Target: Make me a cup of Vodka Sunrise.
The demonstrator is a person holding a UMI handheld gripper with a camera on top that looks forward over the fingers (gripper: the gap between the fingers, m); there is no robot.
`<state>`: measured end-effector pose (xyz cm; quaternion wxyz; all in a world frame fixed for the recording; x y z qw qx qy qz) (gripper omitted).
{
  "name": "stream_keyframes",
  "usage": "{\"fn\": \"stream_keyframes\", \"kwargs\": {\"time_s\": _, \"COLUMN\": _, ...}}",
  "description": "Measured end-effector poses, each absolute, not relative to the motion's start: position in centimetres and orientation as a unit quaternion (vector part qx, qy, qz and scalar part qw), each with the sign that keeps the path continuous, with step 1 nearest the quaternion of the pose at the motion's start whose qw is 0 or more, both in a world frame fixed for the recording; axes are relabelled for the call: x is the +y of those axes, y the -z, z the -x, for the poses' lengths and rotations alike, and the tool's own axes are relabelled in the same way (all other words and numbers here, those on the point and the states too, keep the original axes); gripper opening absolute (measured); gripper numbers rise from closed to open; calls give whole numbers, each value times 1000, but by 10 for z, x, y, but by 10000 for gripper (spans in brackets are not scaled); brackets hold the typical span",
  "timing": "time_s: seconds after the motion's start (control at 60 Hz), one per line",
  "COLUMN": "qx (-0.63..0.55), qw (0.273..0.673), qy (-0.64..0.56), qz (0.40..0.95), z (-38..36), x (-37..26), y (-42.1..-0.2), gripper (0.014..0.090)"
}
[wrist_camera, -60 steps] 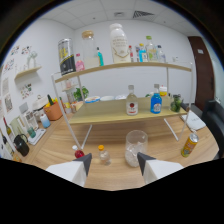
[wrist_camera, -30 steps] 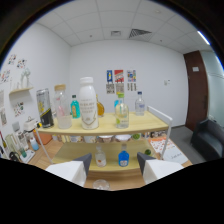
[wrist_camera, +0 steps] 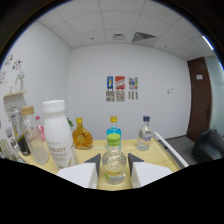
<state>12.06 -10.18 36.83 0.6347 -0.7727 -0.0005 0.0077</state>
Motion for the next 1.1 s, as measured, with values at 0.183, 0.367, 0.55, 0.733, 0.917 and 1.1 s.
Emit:
{"fn": "stream_keyframes", "kwargs": {"time_s": 0.183, "qx": 0, "qw": 630, "qy": -2, "qz": 776, "z": -123, "x": -106, "y": -368, "gripper": 362}}
{"fn": "stream_keyframes", "kwargs": {"time_s": 0.367, "qx": 2, "qw": 649, "qy": -29, "qz": 760, "z": -123, "x": -133, "y": -402, "gripper": 357}}
{"fn": "stream_keyframes", "kwargs": {"time_s": 0.55, "qx": 6, "qw": 668, "qy": -38, "qz": 743, "z": -127, "x": -180, "y": -421, "gripper": 358}}
{"fn": "stream_keyframes", "kwargs": {"time_s": 0.733, "qx": 0, "qw": 632, "qy": -16, "qz": 775, "z": -128, "x": -220, "y": -339, "gripper": 355}}
{"fn": "stream_keyframes", "kwargs": {"time_s": 0.917, "qx": 17, "qw": 566, "qy": -26, "qz": 824, "z": -119, "x": -237, "y": -216, "gripper": 356}}
{"fn": "stream_keyframes", "kwargs": {"time_s": 1.1, "qx": -30, "qw": 537, "qy": 29, "qz": 842, "z": -121, "x": -226, "y": -161, "gripper": 355}}
